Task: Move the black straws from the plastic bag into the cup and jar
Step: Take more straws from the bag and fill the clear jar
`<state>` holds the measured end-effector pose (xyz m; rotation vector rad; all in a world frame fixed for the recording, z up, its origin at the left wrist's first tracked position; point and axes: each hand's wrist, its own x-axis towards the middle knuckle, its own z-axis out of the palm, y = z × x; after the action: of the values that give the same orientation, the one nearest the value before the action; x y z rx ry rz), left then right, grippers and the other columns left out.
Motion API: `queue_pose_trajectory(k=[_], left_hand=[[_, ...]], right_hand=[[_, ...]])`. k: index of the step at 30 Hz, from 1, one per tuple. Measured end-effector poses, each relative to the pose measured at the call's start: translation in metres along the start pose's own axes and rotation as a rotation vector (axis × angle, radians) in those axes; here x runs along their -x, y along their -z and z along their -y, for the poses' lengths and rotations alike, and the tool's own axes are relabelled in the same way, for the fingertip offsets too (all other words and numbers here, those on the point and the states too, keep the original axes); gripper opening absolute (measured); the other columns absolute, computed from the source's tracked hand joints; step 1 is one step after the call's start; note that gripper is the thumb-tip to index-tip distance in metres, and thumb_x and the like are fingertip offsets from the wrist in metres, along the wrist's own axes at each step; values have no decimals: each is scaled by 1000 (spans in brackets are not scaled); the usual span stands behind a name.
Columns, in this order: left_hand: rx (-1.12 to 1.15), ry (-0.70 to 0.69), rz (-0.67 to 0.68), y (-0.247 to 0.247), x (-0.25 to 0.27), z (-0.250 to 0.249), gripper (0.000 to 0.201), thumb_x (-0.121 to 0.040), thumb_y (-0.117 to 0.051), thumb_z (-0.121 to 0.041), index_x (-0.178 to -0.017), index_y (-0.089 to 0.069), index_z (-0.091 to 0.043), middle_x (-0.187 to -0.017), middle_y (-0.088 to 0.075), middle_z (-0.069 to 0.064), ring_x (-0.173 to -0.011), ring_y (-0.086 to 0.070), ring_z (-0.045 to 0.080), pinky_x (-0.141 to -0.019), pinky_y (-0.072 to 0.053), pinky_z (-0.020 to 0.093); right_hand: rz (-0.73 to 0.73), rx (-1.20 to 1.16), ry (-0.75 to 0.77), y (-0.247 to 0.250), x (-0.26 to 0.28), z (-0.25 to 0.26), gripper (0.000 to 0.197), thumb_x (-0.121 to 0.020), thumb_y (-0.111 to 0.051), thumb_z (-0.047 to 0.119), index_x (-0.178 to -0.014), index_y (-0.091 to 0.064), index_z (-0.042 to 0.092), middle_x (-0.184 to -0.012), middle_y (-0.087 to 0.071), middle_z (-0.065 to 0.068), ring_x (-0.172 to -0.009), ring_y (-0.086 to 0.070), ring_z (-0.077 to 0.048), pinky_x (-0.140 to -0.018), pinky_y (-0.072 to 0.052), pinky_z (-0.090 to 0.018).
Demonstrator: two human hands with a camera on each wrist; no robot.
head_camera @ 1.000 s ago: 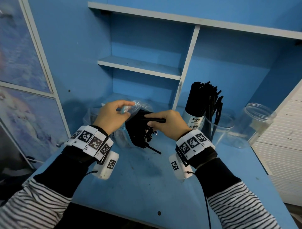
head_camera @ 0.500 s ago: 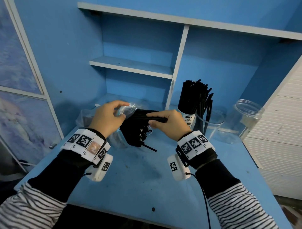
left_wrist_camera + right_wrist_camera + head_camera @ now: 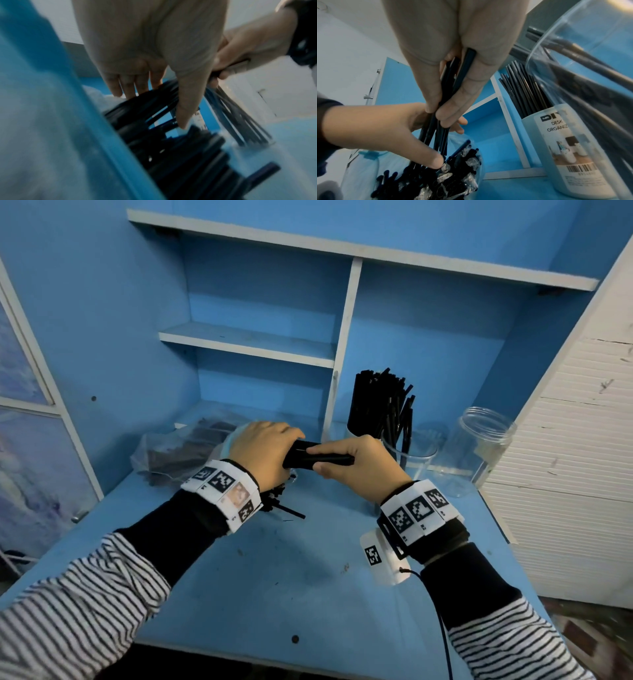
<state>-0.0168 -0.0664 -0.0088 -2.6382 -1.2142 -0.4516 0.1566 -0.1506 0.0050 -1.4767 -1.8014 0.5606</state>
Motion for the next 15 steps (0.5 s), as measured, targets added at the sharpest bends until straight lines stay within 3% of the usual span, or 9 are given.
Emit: queue_pose_trajectory(k=[4, 8, 11, 13, 15], left_hand=[[-35, -10, -18, -6, -5, -9, 25, -82, -63, -36, -102, -62, -21, -101, -62, -2, -100, -56, 22, -85, -39, 31], [145, -13, 29, -3, -6, -14, 15, -89, -60, -30, -88, -52, -18, -85, -59, 2, -85, -60, 27, -67, -41, 34], [304, 16, 90, 1, -7, -16, 17, -91, -57, -35, -88, -55, -18, -78, -62, -1, -74, -62, 23, -59, -44, 32], [470, 38, 71, 5, -7, -18, 17, -92, -58, -38, -87, -59, -22, -73, -64, -2, -65, -62, 18, -54, -42, 26], [634, 60, 30, 11, -9, -23, 18, -92, -60, -39, -82, -60, -23, -68, -63, -2, -59, -60, 15, -51, -39, 24]], right_hand=[[12, -9, 4, 7, 6, 1, 28, -85, -71, 11, -112, -73, 18, -91, -72, 5, -60, -56, 12, -61, -40, -4], [6, -15, 2, 15, 10, 3, 28, -84, -72, 12, -111, -73, 20, -86, -70, 13, -64, -57, 12, -64, -41, -4], [23, -33, 9, 27, 12, 9, 30, -84, -73, 17, -113, -72, 24, -87, -70, 14, -69, -62, 2, -72, -51, -16], [-17, -56, 34, 36, 13, 15, 36, -83, -74, 21, -119, -68, 27, -101, -70, 10, -79, -65, -5, -81, -57, -29], [-105, -49, 72, 47, 14, 23, 43, -82, -75, 27, -124, -62, 32, -111, -68, 9, -94, -64, -4, -91, -55, -34]])
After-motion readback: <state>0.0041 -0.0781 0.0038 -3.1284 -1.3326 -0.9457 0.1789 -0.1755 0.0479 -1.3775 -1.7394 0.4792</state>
